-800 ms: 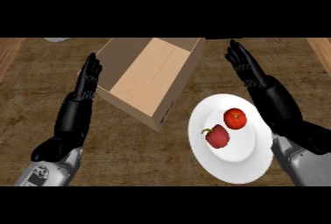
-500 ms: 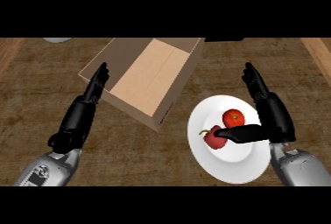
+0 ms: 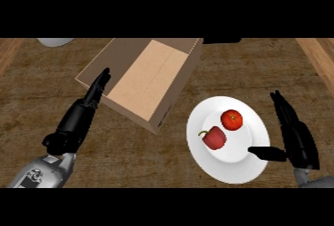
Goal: Pick the tomato from the plate and place it in the cardboard box
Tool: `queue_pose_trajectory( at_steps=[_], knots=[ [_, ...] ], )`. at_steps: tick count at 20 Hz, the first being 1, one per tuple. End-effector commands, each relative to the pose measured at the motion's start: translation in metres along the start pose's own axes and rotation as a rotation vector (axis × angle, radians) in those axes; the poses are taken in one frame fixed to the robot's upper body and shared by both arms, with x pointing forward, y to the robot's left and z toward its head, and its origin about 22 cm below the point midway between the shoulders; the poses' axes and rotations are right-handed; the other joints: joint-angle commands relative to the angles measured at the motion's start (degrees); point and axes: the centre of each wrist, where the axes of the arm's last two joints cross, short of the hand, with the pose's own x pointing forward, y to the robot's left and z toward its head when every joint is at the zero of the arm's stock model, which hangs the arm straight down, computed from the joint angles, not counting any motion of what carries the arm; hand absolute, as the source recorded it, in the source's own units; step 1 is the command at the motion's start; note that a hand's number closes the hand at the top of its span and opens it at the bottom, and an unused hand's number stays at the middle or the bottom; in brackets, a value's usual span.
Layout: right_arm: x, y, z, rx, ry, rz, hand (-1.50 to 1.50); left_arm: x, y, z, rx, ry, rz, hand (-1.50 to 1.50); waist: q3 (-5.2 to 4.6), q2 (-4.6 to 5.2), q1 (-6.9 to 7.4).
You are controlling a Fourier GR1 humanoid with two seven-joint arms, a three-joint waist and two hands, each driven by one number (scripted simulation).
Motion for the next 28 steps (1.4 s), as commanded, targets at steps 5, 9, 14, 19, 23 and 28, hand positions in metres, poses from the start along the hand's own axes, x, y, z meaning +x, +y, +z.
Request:
queue_pose_trajectory(
  at_steps=[5,9,14,19,23,28],
  knots=[
    [0.039,-0.027,0.030,-0.028,0.025,0.319,-1.50,-0.016,-0.007,0.005,-0.068,0.155,0.032,0.00,-0.51,-0.33,-0.29],
    [0.087,-0.038,0.044,0.108,0.081,0.318,-1.50,-0.030,-0.007,0.010,-0.065,0.155,0.038,0.00,-0.50,0.03,0.67],
    [0.129,-0.038,0.050,0.242,0.182,0.272,-1.50,-0.034,-0.010,0.008,-0.092,0.145,0.028,0.00,-0.23,0.53,2.32],
    [0.152,-0.052,0.040,0.267,0.267,0.239,-1.50,-0.013,-0.004,0.000,-0.101,0.134,0.033,0.00,-0.10,0.45,2.96],
    [0.154,-0.032,0.017,0.254,0.275,0.205,-1.50,-0.023,0.001,-0.002,-0.118,0.120,0.045,0.00,-0.06,0.59,3.15],
    [0.153,-0.021,-0.004,0.286,0.314,0.245,-1.50,-0.013,-0.010,-0.018,-0.116,0.118,0.027,0.00,-0.06,0.69,3.00]
  ],
)
